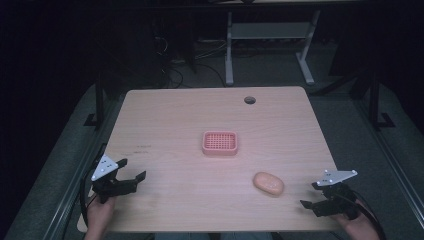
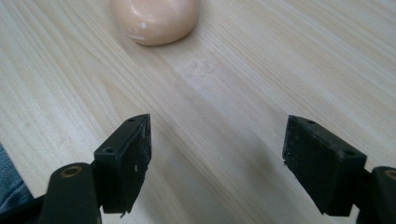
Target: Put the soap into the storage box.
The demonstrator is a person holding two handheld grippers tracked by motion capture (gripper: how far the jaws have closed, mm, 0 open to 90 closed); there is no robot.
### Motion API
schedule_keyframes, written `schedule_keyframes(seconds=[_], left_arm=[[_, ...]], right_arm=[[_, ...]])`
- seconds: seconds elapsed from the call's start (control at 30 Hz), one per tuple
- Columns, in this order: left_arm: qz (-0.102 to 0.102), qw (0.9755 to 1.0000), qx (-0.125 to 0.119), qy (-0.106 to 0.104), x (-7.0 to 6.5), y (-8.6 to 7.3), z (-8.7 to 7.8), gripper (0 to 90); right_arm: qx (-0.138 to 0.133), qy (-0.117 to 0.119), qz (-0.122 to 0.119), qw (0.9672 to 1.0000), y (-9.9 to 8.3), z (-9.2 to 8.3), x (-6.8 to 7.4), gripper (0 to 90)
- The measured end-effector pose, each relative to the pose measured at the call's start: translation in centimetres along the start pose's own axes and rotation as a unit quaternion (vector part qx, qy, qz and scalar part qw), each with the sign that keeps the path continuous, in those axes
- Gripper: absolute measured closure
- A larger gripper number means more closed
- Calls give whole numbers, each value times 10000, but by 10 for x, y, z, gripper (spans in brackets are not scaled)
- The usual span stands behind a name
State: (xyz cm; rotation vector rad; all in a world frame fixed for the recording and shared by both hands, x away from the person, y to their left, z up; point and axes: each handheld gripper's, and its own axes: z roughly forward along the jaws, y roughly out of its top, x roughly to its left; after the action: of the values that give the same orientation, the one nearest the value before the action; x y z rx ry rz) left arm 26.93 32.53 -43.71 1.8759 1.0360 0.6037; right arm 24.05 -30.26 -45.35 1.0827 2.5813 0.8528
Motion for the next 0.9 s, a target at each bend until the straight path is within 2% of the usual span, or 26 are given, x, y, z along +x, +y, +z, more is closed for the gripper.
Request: schedule_keyframes(seconds=[0.3,0.57,0.9], left_arm=[[14,10000,10,24,0,0,0,143],[26,10000,14,24,-1,-1,-2,143],[29,10000,5,39,-1,-1,-2,142]], right_arm=[[66,-27,-199,9998,7,2,7,235],[78,-30,-269,9996,13,1,11,234],[69,5,-496,9987,27,-1,19,235]])
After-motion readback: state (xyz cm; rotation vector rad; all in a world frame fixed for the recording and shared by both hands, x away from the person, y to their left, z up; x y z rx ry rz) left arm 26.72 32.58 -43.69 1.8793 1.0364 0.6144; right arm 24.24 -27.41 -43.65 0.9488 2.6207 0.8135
